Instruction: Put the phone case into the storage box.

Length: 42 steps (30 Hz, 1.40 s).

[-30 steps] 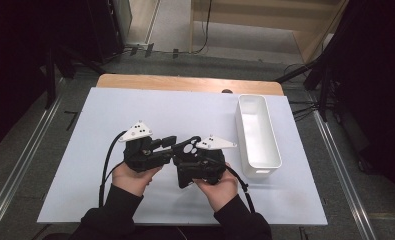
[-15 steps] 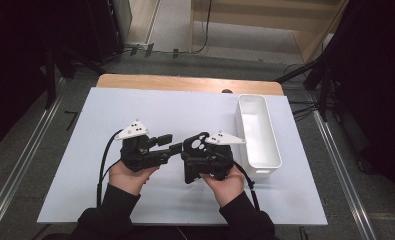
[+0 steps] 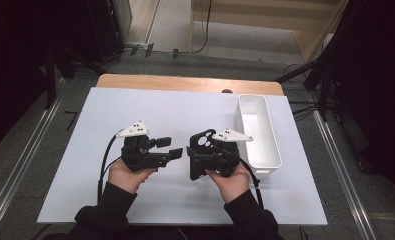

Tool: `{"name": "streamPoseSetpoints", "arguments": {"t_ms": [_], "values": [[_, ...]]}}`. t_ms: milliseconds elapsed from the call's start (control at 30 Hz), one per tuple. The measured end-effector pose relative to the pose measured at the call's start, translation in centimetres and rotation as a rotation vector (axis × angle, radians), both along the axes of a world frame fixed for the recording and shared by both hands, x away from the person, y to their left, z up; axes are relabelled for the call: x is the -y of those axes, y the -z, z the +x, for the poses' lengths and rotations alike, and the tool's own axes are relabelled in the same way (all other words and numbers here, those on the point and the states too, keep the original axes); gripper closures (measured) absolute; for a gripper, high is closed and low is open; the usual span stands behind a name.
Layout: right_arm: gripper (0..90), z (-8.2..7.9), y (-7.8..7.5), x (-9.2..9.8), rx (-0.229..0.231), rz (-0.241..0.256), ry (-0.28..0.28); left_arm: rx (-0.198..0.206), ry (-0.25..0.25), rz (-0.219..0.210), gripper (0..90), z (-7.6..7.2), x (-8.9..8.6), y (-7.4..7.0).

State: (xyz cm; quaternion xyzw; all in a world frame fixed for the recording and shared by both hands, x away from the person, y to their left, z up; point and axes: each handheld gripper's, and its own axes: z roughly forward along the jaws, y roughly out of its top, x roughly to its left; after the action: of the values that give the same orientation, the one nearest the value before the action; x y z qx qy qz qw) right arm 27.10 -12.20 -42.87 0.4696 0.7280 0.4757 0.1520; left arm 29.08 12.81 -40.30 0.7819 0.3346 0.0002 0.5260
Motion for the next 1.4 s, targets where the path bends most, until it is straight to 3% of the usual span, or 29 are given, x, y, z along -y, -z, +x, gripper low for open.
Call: {"name": "streamPoseSetpoints", "arguments": {"t_ms": [533, 833, 1000, 1200, 1400], "values": [[12.3, 0.1, -0.2, 0.7, 0.001, -0.002, -0.003, 0.015, 0.086, 0.084, 32.0, 0.5, -0.9, 1.9], [12.3, 0.1, -0.5, 1.1, 0.007, 0.002, -0.023, -0.019, 0.133, 0.117, 28.7, 0.7, -1.9, 2.9], [12.3, 0.2, -0.5, 1.3, 0.003, 0.013, -0.044, -0.014, 0.148, 0.147, 28.7, 0.5, -2.3, 3.4], [12.3, 0.4, -0.4, 1.4, -0.006, 0.031, -0.077, -0.039, 0.194, 0.136, 28.7, 0.4, -2.8, 4.1], [12.3, 0.3, -0.6, 1.4, -0.011, 0.034, -0.107, -0.021, 0.205, 0.154, 28.8, 0.5, -3.5, 4.5]]}}
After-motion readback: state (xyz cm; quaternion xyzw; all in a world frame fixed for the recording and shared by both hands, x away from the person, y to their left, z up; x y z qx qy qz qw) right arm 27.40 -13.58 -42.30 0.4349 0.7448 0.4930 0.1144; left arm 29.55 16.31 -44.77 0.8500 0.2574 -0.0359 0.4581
